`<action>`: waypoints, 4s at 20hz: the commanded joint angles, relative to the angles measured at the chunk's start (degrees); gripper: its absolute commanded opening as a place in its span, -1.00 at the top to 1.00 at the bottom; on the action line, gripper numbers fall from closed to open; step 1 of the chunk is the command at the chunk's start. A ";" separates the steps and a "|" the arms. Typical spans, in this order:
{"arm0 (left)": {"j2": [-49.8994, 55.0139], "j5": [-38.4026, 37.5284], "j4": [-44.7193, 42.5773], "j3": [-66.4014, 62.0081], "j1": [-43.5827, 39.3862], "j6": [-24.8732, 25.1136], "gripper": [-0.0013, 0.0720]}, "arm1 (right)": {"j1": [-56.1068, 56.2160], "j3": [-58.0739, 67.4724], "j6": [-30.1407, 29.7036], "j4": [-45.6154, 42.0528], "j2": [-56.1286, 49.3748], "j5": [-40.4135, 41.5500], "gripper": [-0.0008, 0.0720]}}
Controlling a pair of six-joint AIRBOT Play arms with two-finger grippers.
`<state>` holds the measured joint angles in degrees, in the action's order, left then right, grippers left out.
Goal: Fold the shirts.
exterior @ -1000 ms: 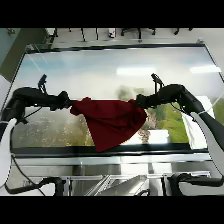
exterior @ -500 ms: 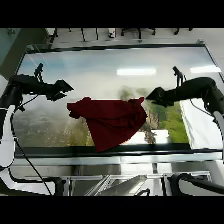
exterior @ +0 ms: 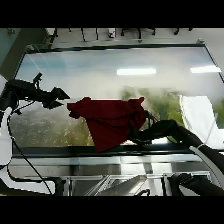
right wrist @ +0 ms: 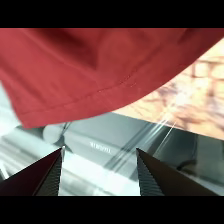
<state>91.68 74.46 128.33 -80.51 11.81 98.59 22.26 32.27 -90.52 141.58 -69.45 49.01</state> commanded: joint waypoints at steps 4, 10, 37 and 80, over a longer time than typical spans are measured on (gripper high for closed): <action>0.04 0.55 -0.31 -3.54 0.26 0.02 -0.94 | 14.64 5.75 5.51 4.24 -11.80 -12.31 -0.40; 0.02 0.83 -0.33 -5.29 0.28 0.17 -0.94 | 16.00 18.01 7.39 3.02 -17.68 -9.68 0.83; -32.09 -20.35 -3.89 43.28 -37.86 -8.85 -0.94 | -21.70 18.53 -2.54 -25.35 -2.95 13.79 0.92; -37.57 -7.87 -10.78 -24.52 -13.11 -16.33 0.93 | -28.81 71.71 -4.20 -0.35 16.55 22.91 0.92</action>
<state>52.25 68.45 121.86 -110.10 5.48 82.72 -13.50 107.77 -94.35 142.15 -50.26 72.14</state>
